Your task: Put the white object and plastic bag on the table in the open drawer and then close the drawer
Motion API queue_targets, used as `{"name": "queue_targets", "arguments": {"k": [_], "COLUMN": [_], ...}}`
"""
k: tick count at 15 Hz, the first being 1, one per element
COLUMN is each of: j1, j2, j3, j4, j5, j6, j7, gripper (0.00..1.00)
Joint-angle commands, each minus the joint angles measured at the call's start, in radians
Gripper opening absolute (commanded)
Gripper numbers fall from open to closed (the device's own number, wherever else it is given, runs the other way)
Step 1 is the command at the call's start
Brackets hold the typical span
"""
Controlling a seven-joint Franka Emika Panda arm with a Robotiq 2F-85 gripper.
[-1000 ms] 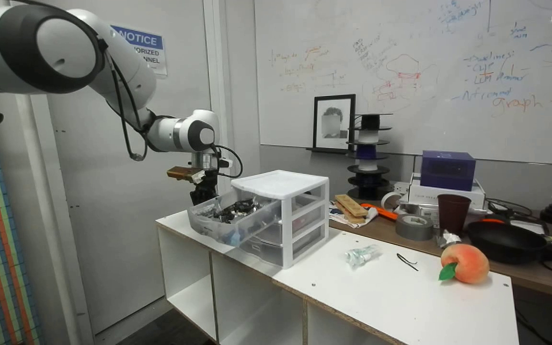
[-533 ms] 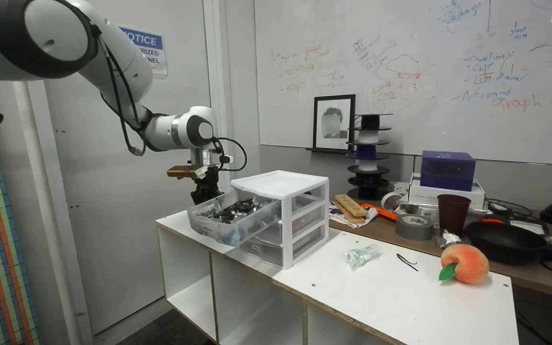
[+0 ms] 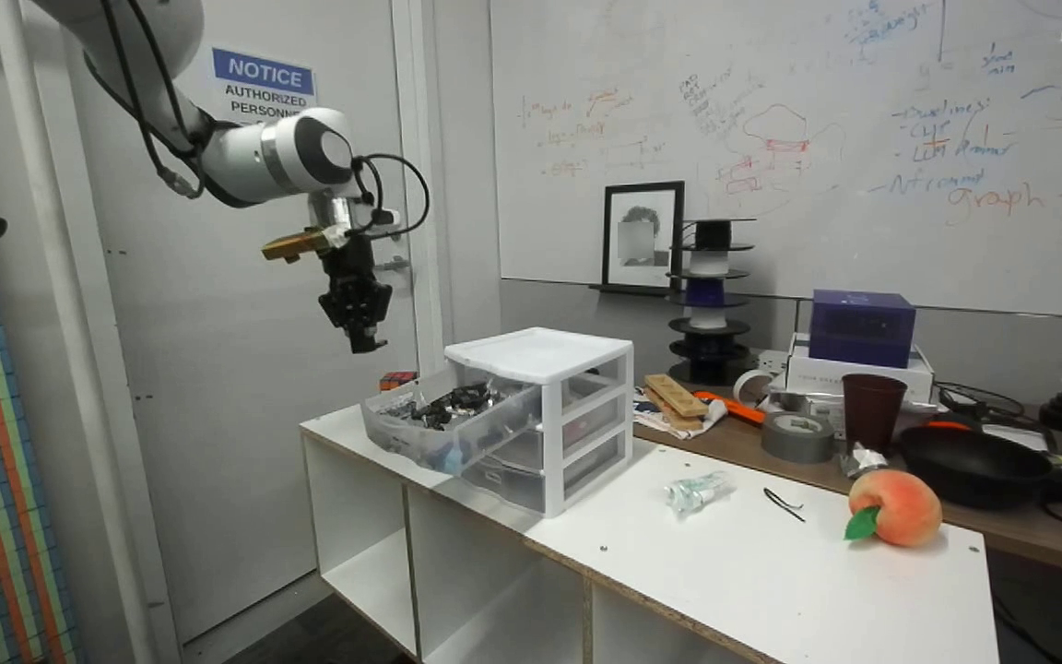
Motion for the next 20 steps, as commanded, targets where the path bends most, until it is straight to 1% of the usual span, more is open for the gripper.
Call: {"name": "queue_targets", "arguments": {"k": [1, 4, 6, 8, 10, 12, 15, 17, 20], "j1": [-0.010, -0.060, -0.111, -0.178, -0.251, -0.315, -0.387, -0.419, -0.438], "j2": [-0.231, -0.382, -0.474, -0.542, -0.582, -0.569, -0.514, -0.465, -0.388], "j3": [0.014, 0.021, 0.017, 0.006, -0.026, -0.062, -0.104, -0.121, -0.120], "j4": [-0.184, -0.281, -0.340, -0.379, -0.410, -0.409, -0.393, -0.381, -0.370], "j5": [-0.051, -0.032, -0.002, 0.054, 0.088, 0.146, 0.174, 0.191, 0.212], "j6": [0.002, 0.009, 0.005, -0.037, -0.045, -0.081, -0.131, -0.155, -0.181], "j7": [0.016, 0.019, 0.010, -0.073, -0.140, -0.210, -0.262, -0.300, -0.341], "gripper": [0.05, 0.05, 0.05, 0.05, 0.05, 0.05, 0.05, 0.05, 0.05]}}
